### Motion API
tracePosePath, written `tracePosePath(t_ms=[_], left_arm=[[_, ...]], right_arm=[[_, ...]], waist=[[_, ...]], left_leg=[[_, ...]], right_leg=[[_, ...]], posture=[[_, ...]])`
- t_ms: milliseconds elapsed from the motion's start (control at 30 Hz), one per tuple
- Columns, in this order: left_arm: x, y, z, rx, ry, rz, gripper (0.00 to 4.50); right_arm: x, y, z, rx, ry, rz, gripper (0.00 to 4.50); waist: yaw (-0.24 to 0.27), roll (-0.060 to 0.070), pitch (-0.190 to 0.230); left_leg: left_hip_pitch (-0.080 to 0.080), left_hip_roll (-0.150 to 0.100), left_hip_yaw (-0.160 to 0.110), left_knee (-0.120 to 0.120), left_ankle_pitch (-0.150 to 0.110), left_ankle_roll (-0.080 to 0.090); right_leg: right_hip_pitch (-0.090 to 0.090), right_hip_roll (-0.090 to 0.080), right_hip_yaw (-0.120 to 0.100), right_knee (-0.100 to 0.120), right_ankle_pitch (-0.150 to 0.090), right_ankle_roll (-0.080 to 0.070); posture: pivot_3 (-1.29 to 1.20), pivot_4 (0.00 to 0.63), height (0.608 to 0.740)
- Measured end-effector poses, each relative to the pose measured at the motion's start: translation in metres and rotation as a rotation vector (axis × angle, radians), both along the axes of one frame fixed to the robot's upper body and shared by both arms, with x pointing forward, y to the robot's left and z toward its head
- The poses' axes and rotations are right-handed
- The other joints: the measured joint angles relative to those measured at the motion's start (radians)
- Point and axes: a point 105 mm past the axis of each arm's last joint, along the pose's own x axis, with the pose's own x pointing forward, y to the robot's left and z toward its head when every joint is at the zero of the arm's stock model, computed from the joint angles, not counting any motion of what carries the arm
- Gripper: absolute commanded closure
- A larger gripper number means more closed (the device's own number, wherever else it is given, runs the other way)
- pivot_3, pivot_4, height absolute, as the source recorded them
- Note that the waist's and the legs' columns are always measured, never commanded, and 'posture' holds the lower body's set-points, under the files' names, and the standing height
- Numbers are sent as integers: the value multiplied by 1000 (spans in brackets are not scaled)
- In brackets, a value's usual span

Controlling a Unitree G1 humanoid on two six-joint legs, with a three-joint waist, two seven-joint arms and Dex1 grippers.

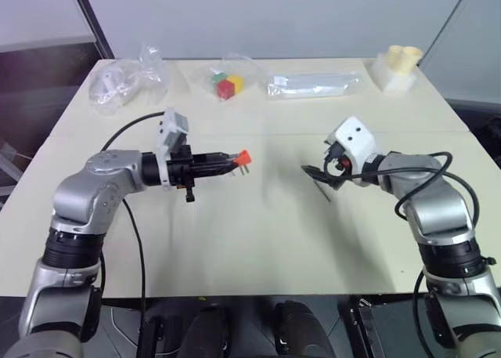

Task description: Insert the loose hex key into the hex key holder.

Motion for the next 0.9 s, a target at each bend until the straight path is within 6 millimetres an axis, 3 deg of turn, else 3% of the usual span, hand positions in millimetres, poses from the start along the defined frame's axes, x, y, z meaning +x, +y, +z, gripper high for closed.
tracePosePath(t_ms=[367, 733, 900], left_arm=[[-1, -4, -5, 22, 8, -24, 4258], [-1, -5, -7, 12, 14, -17, 4258], [-2, -4, -12, 10, 27, -5, 4258]], right_arm=[[-2, -22, -30, -34, 173, -183, 33], [1, -23, -55, -18, 273, -217, 33], [8, -20, -56, -16, 268, -205, 33]], waist=[[0, 0, 0], [-1, 0, 0], [-3, 0, 0]], left_leg=[[0, 0, 0, 0, 0, 0], [0, 0, 0, 0, 0, 0], [0, 0, 0, 0, 0, 0]], right_leg=[[0, 0, 0, 0, 0, 0], [0, 0, 0, 0, 0, 0], [0, 0, 0, 0, 0, 0]], posture=[[0, 150, 740], [0, 150, 740], [0, 150, 740]])
